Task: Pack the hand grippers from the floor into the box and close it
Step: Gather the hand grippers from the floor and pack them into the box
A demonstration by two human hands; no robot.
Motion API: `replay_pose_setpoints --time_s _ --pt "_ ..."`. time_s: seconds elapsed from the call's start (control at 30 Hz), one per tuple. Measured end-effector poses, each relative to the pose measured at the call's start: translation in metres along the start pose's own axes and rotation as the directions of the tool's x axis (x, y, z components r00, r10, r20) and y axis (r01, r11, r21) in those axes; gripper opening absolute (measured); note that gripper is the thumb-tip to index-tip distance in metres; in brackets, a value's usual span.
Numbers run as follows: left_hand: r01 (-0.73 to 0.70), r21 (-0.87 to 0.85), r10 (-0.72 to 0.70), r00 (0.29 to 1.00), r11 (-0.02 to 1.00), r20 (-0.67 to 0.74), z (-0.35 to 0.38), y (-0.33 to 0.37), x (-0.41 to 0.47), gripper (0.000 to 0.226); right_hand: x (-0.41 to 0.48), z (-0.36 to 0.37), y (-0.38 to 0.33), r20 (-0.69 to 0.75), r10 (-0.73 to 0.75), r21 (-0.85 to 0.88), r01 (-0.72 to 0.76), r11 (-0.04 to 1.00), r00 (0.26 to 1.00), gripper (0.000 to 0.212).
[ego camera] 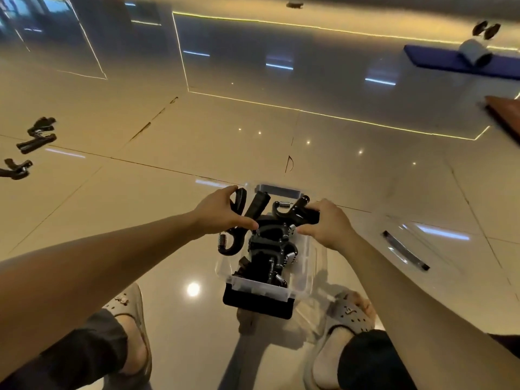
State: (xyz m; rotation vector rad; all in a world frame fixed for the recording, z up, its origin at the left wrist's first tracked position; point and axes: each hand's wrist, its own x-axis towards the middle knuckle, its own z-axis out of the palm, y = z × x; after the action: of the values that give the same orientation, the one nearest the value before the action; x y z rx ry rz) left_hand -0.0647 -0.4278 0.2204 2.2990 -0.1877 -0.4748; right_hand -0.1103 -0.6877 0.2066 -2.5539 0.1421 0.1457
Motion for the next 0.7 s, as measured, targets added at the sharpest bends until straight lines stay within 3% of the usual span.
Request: replay_pose_setpoints --time_s 0.13,0.27,0.43,0.7 --pt "-0.051 0.061 0.048 0.998 0.997 0.049 -0.003 0.007 0.020 0.091 0.024 -0.012 0.006 0.021 -0.004 -0.064 0.005 0.998 1.000 0.056" --pt "-0.039 0.144 0.032 0.998 0.989 0.052 -0.010 0.008 0.041 0.116 0.043 -0.010 0.014 0.076 -0.016 -0.121 0.025 0.992 0.997 0.059" --pt "0.021 0.101 -0.024 0.999 0.995 0.030 -0.027 0.002 0.058 0.112 0.061 0.014 0.016 0.205 -0.026 -0.141 0.056 0.988 0.978 0.053" --pt "0.066 0.083 -0.074 0.992 0.994 0.104 -0.021 -0.026 0.074 0.111 0.072 0.064 0.018 0.290 -0.029 -0.113 0.064 0.992 0.956 0.074"
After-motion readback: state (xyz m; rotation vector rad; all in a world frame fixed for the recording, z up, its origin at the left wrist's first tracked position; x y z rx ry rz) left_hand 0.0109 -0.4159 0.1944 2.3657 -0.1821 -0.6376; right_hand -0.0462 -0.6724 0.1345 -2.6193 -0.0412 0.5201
